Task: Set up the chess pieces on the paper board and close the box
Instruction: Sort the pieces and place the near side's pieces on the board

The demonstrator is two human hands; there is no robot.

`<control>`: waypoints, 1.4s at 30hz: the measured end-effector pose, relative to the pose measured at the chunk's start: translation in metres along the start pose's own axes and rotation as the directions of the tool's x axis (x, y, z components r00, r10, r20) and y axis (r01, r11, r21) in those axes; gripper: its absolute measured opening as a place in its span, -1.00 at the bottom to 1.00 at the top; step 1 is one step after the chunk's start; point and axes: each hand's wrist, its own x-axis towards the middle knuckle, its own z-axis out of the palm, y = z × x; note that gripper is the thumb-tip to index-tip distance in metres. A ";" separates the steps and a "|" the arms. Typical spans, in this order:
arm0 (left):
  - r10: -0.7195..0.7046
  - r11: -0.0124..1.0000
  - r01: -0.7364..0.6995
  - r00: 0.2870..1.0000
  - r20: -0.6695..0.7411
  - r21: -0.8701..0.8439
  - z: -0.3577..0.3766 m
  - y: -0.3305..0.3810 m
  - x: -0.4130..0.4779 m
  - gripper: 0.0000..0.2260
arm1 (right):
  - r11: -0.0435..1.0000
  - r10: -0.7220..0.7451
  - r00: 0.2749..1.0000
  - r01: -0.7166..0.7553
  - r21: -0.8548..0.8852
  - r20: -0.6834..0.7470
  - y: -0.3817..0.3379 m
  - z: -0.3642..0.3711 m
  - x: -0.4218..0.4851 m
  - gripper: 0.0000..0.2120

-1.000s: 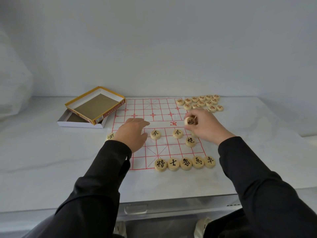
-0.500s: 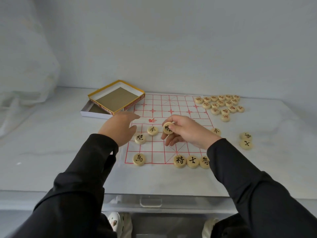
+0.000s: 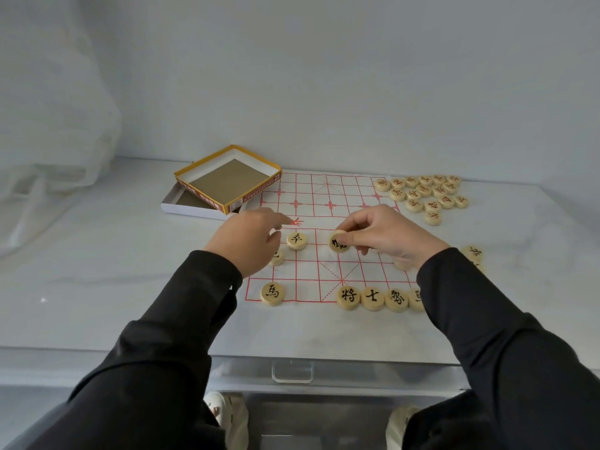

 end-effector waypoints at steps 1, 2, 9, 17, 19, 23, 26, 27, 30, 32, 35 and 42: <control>0.004 1.000 -0.004 1.000 0.007 -0.002 0.002 0.002 0.000 -0.68 | 1.000 0.006 1.000 -0.006 0.003 0.002 0.002 -0.006 -0.002 -0.95; 0.006 1.000 -0.006 1.000 0.016 -0.002 0.003 0.004 0.000 -0.68 | 1.000 0.013 1.000 -0.013 0.013 0.004 0.004 -0.012 -0.005 -0.94; 0.091 0.994 -0.096 0.993 0.081 0.060 0.014 0.025 -0.006 -0.67 | 0.979 0.085 0.996 -0.082 0.184 -0.010 0.015 -0.044 -0.021 -0.89; 0.118 0.989 -0.124 0.990 0.077 0.084 0.017 0.031 -0.007 -0.67 | 0.968 0.133 0.991 -0.135 0.213 0.025 0.019 -0.050 -0.030 -0.85; 0.114 0.989 -0.120 0.991 0.071 0.090 0.015 0.030 -0.007 -0.67 | 0.968 0.139 0.990 -0.142 0.207 0.029 0.019 -0.051 -0.031 -0.84; 0.079 0.995 -0.081 0.996 0.034 0.062 0.009 0.023 -0.008 -0.67 | 0.971 0.134 0.991 -0.137 0.196 0.029 0.016 -0.056 -0.033 -0.80; 0.057 0.997 -0.058 0.998 0.020 0.056 0.006 0.019 -0.007 -0.67 | 0.970 0.114 0.993 -0.120 0.210 0.038 0.013 -0.055 -0.034 -0.77; 0.055 0.997 -0.056 0.998 0.021 0.057 0.006 0.019 -0.007 -0.68 | 0.970 0.109 0.993 -0.116 0.212 0.048 0.012 -0.053 -0.033 -0.76; 0.056 0.997 -0.058 0.998 0.024 0.060 0.007 0.018 -0.007 -0.68 | 0.976 0.090 0.992 -0.106 0.191 0.089 0.006 -0.041 -0.029 -0.76; 0.036 0.997 -0.038 0.999 0.032 0.065 0.006 0.014 -0.005 -0.68 | 0.984 0.078 0.990 -0.094 0.148 0.116 0.001 -0.028 -0.026 -0.78; -0.016 0.996 0.013 0.999 0.033 0.084 0.004 0.007 -0.003 -0.68 | 0.997 0.051 0.990 -0.057 0.042 0.131 -0.006 -0.004 -0.020 -0.83; -0.059 0.993 0.058 0.998 0.002 0.104 -0.001 0.001 -0.003 -0.68 | 0.986 0.079 0.987 -0.056 -0.156 0.141 -0.016 0.041 -0.012 -0.89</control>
